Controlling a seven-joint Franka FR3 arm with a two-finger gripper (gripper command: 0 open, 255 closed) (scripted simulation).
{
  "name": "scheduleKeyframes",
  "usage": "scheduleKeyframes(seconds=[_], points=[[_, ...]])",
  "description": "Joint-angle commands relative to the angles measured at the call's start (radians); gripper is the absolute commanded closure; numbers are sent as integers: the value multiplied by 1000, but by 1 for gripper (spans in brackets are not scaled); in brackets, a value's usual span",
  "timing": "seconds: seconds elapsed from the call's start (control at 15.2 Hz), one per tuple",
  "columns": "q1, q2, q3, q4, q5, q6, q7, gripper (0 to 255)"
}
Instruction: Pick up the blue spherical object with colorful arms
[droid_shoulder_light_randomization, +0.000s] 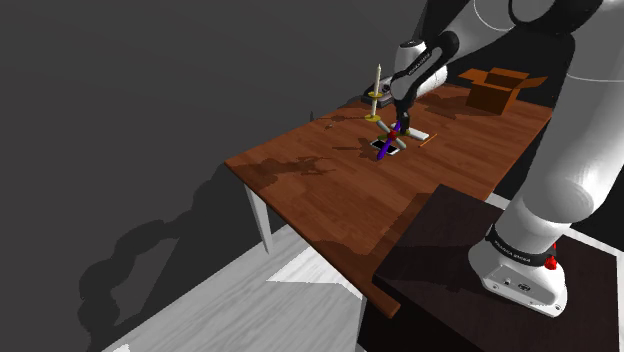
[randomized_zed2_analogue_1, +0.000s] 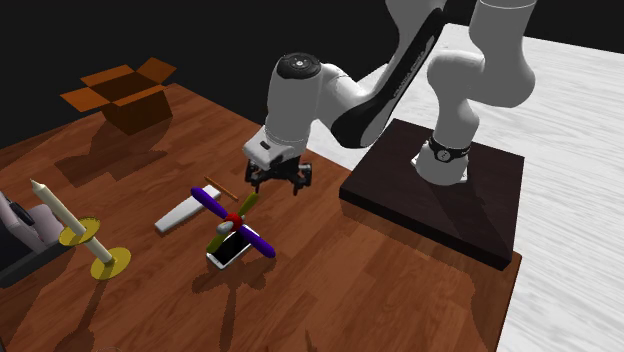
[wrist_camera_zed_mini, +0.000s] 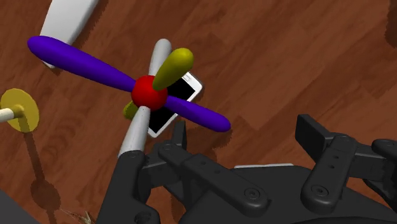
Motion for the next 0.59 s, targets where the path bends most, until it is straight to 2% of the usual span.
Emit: scheduleKeyframes(seconds=[0.0,0.53], points=[[-24,87,6,58,23,35,-56,0],[-138,395,59,346,67,88,-220,0]])
